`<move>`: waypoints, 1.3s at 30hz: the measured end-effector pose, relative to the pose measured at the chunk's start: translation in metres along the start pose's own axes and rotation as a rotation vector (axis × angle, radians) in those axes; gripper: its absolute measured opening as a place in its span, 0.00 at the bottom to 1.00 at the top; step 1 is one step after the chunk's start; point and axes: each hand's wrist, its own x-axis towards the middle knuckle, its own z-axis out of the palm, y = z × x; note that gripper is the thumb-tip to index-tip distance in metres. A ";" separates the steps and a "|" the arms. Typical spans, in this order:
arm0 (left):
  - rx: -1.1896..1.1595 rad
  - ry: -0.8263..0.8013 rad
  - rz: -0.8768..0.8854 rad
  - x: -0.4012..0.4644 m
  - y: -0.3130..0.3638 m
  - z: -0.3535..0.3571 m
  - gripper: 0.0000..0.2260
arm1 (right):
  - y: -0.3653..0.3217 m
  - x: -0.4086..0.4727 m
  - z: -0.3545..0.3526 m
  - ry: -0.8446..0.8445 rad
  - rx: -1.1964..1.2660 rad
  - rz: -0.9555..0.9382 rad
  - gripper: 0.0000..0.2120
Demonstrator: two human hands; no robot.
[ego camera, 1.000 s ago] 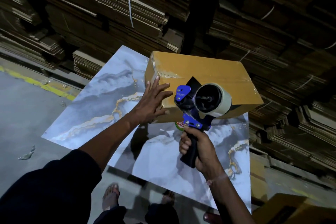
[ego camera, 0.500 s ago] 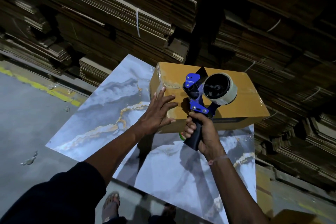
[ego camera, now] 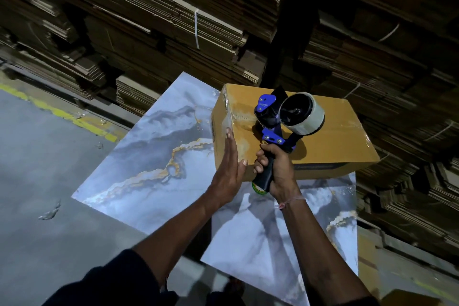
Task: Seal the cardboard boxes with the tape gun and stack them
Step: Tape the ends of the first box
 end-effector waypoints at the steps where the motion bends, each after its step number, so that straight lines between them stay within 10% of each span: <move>1: -0.015 0.020 -0.027 -0.002 0.002 0.004 0.32 | 0.000 0.000 0.000 0.000 -0.008 -0.002 0.15; 15: -0.176 0.007 -0.349 0.061 0.020 -0.018 0.31 | 0.001 0.005 -0.004 0.022 -0.031 -0.011 0.16; 39: 0.183 -0.067 -0.313 0.074 0.011 -0.014 0.30 | -0.013 -0.092 -0.155 0.113 0.137 -0.028 0.19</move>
